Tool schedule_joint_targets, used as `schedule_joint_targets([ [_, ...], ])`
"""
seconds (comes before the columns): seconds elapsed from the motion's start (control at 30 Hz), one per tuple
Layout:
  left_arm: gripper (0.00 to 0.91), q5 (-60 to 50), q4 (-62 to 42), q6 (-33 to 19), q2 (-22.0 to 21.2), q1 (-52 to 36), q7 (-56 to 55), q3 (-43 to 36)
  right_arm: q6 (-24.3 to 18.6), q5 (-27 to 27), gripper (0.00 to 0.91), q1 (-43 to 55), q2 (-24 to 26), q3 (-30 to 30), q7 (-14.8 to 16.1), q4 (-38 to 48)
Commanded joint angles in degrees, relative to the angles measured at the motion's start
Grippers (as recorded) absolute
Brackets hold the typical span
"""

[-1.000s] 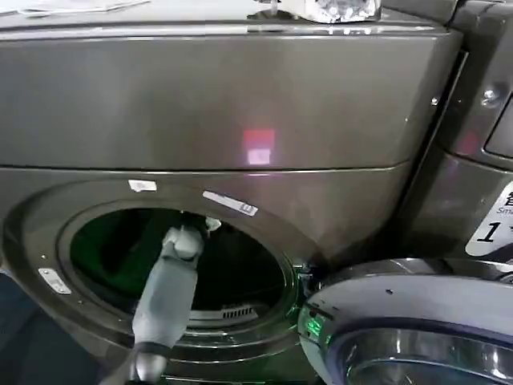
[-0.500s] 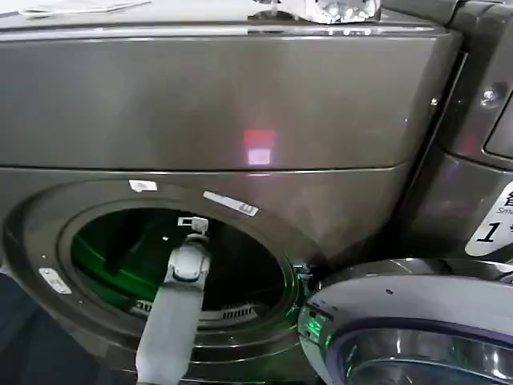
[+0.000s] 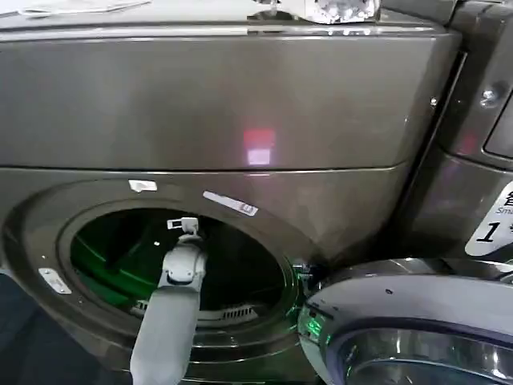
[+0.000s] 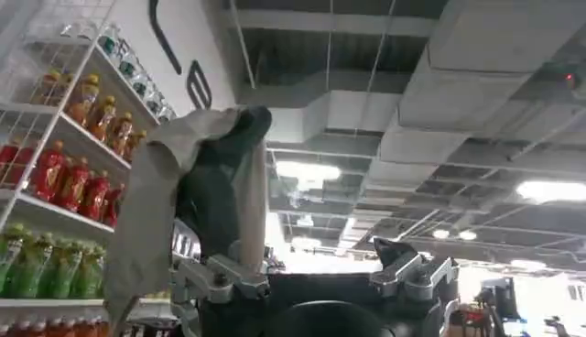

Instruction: Grasp the clothes from the dryer.

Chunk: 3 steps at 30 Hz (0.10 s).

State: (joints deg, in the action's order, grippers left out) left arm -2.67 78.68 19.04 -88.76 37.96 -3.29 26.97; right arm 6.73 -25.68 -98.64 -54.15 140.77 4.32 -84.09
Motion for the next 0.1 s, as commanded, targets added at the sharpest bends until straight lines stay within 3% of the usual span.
schedule_joint_targets([
  [0.03,0.000,0.9,0.6,0.6,0.1,0.3,-0.5,0.0,0.6,-0.1,0.907,-0.1,0.0,0.4,0.2,-0.4],
  [0.1,0.000,0.8,0.6,0.6,0.1,0.2,-0.3,-0.1,0.6,-0.1,0.907,-0.1,-0.1,0.4,0.3,-0.5],
])
